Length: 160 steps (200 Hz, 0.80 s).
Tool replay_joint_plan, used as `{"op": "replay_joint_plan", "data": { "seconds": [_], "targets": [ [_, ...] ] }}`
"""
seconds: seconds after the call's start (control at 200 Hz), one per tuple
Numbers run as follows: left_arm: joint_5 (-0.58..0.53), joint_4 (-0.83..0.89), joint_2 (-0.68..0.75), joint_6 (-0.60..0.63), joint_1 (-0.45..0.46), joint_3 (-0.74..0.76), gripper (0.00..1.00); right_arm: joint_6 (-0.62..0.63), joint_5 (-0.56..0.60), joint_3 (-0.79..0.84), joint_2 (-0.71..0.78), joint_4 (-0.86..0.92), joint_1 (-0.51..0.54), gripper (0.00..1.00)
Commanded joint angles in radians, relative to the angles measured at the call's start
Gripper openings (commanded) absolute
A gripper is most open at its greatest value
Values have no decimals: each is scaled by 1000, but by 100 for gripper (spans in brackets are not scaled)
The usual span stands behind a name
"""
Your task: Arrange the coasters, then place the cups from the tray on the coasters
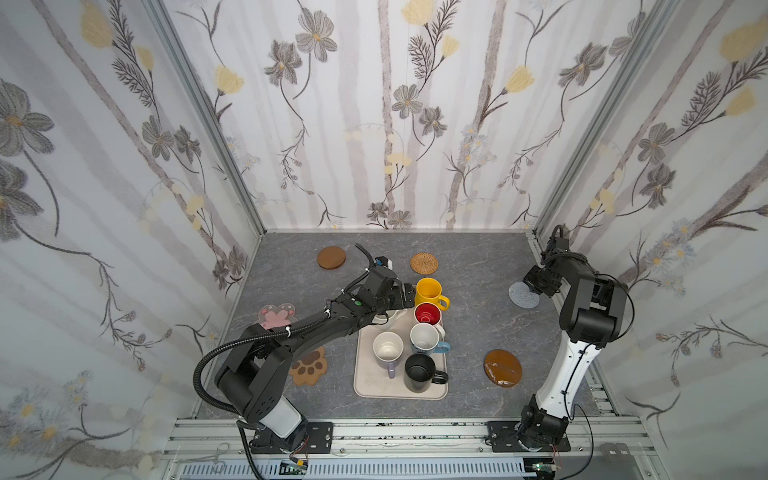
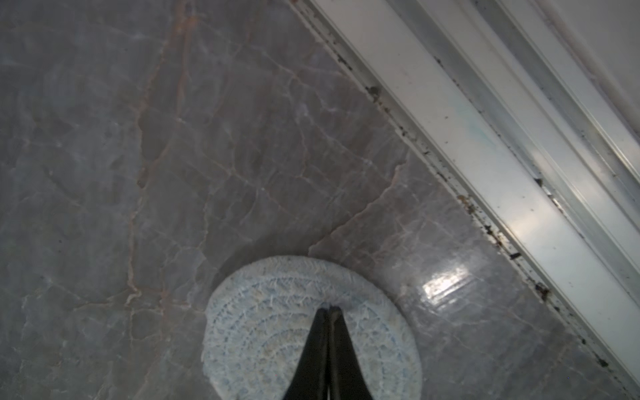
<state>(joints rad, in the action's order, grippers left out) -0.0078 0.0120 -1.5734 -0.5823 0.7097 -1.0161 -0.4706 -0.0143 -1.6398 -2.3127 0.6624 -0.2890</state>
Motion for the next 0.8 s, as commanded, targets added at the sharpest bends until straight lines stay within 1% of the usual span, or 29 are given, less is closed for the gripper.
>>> {"op": "replay_joint_plan", "data": {
  "seconds": [0.0, 0.245, 0.455, 0.654, 0.794],
  "targets": [
    [-22, -18, 10, 6, -1, 4, 100, -20, 28, -45, -17, 21, 37, 7],
    [-22, -18, 13, 5, -1, 7, 100, -35, 19, -124, -46, 50, 117, 6],
    [-19, -18, 12, 2, -1, 4, 100, -39, 0, -124, 7, 58, 108, 7],
    [-15, -21, 8, 4, 0, 3, 100, -40, -11, 27, 98, -6, 86, 7],
    [-10, -23, 5, 3, 0, 5, 100, -48, -17, 119, 105, -58, 61, 7]
  ]
}}
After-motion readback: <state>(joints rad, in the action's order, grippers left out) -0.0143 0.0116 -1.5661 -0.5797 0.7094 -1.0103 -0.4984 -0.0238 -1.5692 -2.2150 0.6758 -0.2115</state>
